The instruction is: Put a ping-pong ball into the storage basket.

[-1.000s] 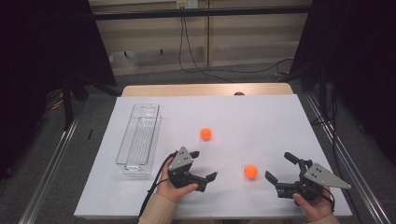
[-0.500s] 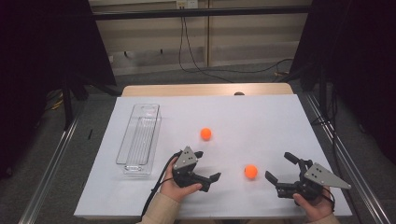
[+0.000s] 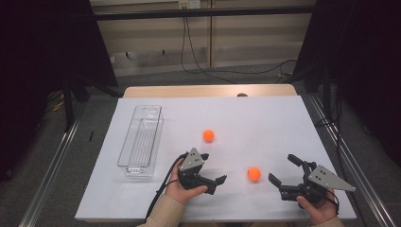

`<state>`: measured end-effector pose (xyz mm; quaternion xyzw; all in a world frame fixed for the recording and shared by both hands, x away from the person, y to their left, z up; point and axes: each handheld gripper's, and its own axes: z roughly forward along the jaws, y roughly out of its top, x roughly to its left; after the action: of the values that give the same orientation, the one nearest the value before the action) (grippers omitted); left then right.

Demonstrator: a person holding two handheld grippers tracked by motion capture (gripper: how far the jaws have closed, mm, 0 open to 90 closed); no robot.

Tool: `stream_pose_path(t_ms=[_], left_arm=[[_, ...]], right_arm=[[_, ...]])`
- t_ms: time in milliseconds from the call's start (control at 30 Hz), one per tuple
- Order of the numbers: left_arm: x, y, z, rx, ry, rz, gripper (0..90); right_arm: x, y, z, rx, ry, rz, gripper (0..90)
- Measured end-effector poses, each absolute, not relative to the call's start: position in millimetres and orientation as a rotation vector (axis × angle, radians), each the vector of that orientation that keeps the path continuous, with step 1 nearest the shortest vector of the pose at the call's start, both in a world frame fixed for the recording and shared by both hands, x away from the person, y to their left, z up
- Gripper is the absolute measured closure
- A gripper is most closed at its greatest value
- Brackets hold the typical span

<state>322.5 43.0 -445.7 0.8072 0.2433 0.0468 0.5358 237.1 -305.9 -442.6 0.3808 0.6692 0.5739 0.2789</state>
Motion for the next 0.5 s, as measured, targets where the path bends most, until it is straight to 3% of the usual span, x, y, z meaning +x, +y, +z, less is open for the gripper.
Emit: stream_pose_path(t_ms=[500], left_arm=[[323.6,35.4,-446.2,1.934,0.570,0.097,2.6]], right_arm=[[236.9,-306.0,-442.5,1.021,1.794,1.539,3.0]])
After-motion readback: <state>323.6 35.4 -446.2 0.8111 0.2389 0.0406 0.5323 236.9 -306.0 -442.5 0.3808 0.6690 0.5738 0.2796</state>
